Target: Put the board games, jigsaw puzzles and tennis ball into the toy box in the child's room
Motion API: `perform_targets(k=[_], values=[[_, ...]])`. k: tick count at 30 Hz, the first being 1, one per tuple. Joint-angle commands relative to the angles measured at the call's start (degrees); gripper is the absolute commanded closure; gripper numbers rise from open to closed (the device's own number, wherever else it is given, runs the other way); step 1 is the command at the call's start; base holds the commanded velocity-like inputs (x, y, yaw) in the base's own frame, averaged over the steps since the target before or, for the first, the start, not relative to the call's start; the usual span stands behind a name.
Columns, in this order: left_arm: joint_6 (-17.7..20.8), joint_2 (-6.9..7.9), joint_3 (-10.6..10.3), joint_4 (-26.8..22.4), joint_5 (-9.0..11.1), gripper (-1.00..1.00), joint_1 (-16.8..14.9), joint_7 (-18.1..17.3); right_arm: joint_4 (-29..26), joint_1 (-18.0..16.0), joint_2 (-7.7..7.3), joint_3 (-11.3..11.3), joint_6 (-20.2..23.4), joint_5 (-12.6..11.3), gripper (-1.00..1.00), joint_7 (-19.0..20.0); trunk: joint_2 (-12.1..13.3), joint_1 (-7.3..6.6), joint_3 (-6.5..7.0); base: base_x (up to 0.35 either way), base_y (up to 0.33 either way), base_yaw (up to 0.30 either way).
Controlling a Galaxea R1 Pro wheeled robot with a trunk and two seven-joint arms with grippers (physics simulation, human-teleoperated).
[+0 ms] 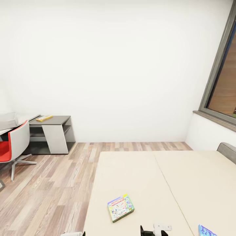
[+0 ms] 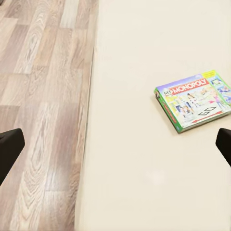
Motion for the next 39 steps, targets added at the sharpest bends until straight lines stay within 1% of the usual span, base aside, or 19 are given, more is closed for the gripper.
perform_targets(k=[1, 7, 18, 39], values=[[0.1, 0.0, -0.1, -0.1, 0.4, -1.0, 0.0, 0.2, 0.0, 0.0, -0.03, 0.4, 0.1, -0.4, -1.0, -0.4, -0.1, 0.02, -0.07, 0.0, -0.08, 0.008], [0.1, 0.0, -0.1, -0.1, 0.4, -1.0, 0.0, 0.2, 0.5, 0.0, -0.04, 1.2, -0.2, -0.4, -1.0, -0.5, -0.1, 0.02, -0.07, 0.0, -0.092, 0.003], [0.1, 0.0, -0.1, -0.1, 0.4, -1.0, 0.0, 0.2, 0.6, 0.0, -0.04, 1.4, -0.4, -0.5, -1.0, -0.5, -0.1, 0.02, -0.07, 0.0, -0.112, 0.0], [0.1, 0.0, -0.1, -0.1, 0.4, -1.0, 0.0, 0.2, 0.6, 0.0, -0.04, 1.3, -0.4, -0.5, -1.0, -0.5, -0.1, 0.02, -0.07, 0.0, -0.245, 0.0]])
